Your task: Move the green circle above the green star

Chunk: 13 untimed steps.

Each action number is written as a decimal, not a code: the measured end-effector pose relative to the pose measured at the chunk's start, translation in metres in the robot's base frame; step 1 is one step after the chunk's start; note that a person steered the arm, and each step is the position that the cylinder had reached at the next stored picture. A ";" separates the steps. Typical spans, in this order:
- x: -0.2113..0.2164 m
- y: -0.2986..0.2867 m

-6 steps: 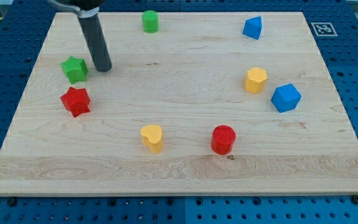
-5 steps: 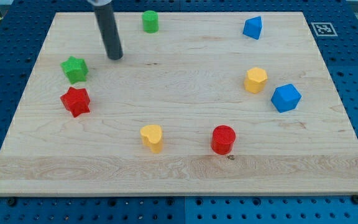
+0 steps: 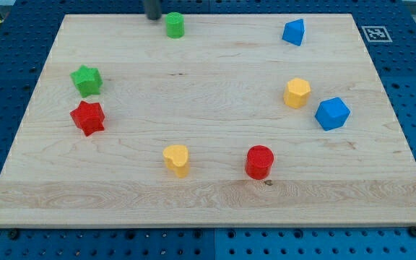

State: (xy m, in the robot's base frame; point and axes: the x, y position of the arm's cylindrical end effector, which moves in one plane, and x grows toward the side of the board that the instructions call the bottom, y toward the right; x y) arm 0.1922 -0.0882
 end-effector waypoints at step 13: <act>0.105 -0.056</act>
State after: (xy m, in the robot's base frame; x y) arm 0.2975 -0.1442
